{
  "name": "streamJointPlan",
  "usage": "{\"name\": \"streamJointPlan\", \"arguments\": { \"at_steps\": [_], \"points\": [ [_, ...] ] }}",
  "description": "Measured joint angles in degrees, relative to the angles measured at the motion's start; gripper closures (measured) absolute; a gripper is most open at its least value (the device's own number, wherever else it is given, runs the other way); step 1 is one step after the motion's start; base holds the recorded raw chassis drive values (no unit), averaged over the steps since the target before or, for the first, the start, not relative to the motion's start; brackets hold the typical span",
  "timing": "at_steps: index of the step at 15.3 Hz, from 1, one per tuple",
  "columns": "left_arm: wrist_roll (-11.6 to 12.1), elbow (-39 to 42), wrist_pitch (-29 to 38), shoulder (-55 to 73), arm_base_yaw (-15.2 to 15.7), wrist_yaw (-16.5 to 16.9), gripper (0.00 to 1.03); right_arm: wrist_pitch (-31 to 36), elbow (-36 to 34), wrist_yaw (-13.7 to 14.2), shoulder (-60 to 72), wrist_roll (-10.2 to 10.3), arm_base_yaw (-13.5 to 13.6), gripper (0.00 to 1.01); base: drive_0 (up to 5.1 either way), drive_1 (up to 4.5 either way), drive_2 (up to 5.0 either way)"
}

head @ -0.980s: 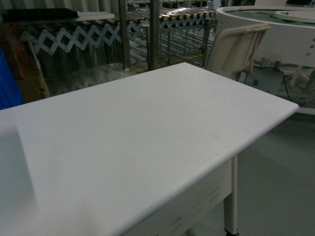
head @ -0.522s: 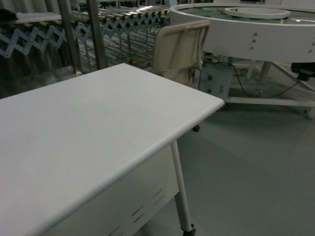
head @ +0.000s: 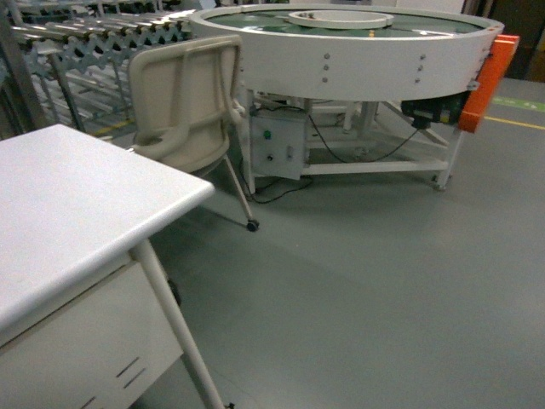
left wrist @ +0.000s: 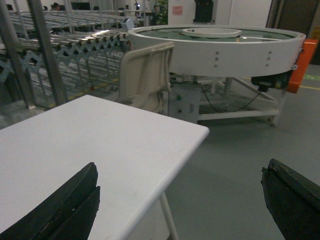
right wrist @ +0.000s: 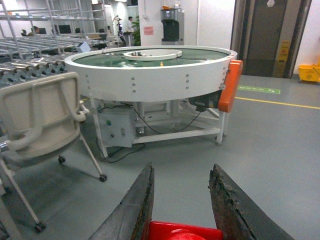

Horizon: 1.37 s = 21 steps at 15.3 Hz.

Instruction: Pick red block from blue box to shelf

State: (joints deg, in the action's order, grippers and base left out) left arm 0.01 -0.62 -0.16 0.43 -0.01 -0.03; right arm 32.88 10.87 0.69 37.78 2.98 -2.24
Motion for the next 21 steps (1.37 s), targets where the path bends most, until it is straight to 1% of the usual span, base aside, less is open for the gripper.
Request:
{"name": "streamJointPlan", "arguments": {
  "at_steps": [5,7,8,9,21],
  "points": [
    [0.00,0.00,-0.02,0.00,0.00,0.00,0.05,-0.26,0.00,-0.02,0.00,0.00,0.00,0.73,-1.3,-1.28,-1.3],
    [0.00,0.00,-0.11,0.00,0.00,-0.02,0.05,-0.04,0.00,0.00,0.00,0.00,0.00,0.73,3.2,-2.44,-5.3],
    [0.00,0.00,-0.04,0.00,0.00,0.07,0.05,0.04,-0.04,0.48,-0.02,0.00,-0.02,0.73,3.2,-2.44,-5.3],
    [0.00,0.00,-0.04,0.00,0.00,0.04,0.05,0.02,-0.02,-0.02,0.00,0.00,0.04,0.73,-1.5,-1.48,-1.5],
    [0.00,0.00,0.04,0.00,0.00,0.02,0.05,-0.11,-0.04,0.00,-0.24,0.00,0.00,0.73,-1.6,-1.57,-1.6]
  ]
}}
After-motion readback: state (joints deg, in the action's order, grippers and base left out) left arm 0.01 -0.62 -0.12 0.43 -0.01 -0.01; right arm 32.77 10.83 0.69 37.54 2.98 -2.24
